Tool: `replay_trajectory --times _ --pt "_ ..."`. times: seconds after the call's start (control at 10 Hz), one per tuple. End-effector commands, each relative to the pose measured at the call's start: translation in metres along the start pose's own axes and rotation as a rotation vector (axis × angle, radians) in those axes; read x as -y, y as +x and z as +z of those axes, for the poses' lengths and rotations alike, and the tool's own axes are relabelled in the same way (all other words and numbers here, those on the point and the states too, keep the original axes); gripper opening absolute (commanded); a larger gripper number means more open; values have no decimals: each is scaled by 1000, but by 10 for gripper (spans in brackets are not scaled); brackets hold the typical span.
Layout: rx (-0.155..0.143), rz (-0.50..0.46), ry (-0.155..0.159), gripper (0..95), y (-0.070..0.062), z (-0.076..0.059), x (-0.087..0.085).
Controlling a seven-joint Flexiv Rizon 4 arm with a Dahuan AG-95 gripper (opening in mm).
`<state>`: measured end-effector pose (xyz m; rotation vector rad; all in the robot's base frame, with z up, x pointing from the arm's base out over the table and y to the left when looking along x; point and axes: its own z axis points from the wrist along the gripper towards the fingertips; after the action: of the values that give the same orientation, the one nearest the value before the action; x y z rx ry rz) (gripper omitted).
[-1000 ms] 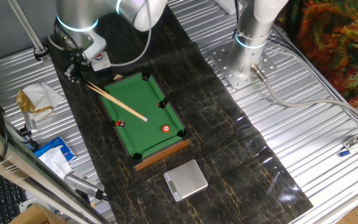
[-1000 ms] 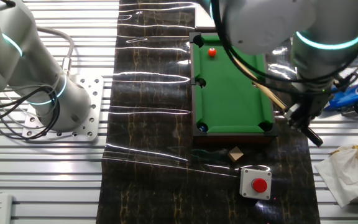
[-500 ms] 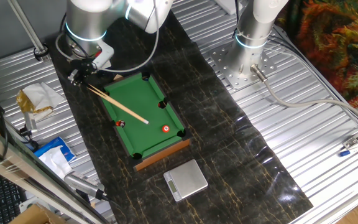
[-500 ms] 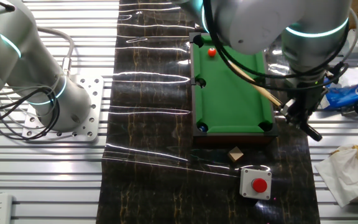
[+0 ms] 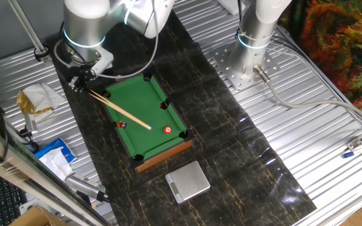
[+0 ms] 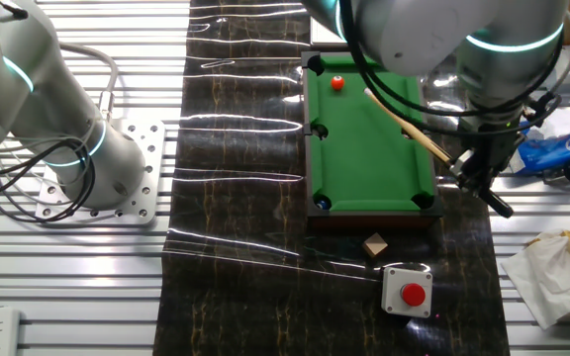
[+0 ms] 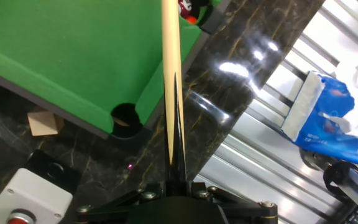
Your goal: Hit the pool ball
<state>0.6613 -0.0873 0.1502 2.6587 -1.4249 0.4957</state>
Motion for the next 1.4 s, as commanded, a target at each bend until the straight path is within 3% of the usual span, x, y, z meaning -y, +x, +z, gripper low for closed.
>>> replay_trajectory --times 0.1,0.7,1.0,1.2,1.4 --pt "-6 -7 0 0 0 -1 0" --pt "-8 -19 8 0 0 -1 0" --pt "8 -7 14 0 0 -1 0" --pt "35 8 -10 0 0 -1 0" --pt "-5 18 -16 0 0 -1 0"
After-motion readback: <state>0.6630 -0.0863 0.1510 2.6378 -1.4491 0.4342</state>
